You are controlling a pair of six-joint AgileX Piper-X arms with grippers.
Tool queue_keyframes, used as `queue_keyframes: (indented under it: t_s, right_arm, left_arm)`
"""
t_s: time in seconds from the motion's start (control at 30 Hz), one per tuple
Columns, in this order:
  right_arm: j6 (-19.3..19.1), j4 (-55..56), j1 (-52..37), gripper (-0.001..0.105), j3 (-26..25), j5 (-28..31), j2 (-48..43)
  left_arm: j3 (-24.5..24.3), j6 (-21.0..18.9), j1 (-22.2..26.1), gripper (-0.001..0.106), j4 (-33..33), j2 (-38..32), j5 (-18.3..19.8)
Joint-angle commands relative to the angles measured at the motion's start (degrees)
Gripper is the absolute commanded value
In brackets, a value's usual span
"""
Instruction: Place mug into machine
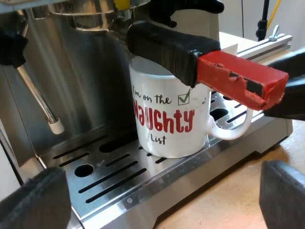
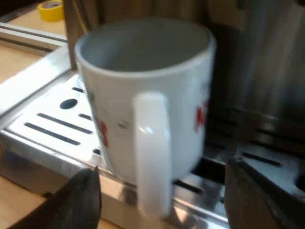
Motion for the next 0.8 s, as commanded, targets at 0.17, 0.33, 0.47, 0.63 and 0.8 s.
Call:
queue_keyframes:
  t_s: [0.17,0.33,0.47,0.63,0.8]
  right_arm:
    - [-0.1,-3.1,0.1,0.058,3.4,0.4,-1.0]
    - [-0.6,-10.1,0.1,0.058,3.4,-1.4,2.5]
    - [-0.8,-13.0,0.1,0.058,2.0,-2.8,6.8]
    - [-1.5,-14.9,0.0,0.058,-2.4,-3.9,11.7]
    - [-1.5,-14.9,0.0,0.055,-6.0,-1.6,15.2]
  left_arm:
    - [0.0,-0.1,-0.3,0.081,-0.7,-0.1,-0.6]
    - [0.0,-0.1,-0.3,0.081,-0.7,-0.1,-0.6]
    - [0.0,-0.1,-0.3,0.081,0.0,-0.1,-0.6]
    - [0.0,-0.1,-0.3,0.081,0.2,-0.1,-0.6]
    - [0.0,-0.1,-0.3,0.081,0.2,-0.1,-0.6]
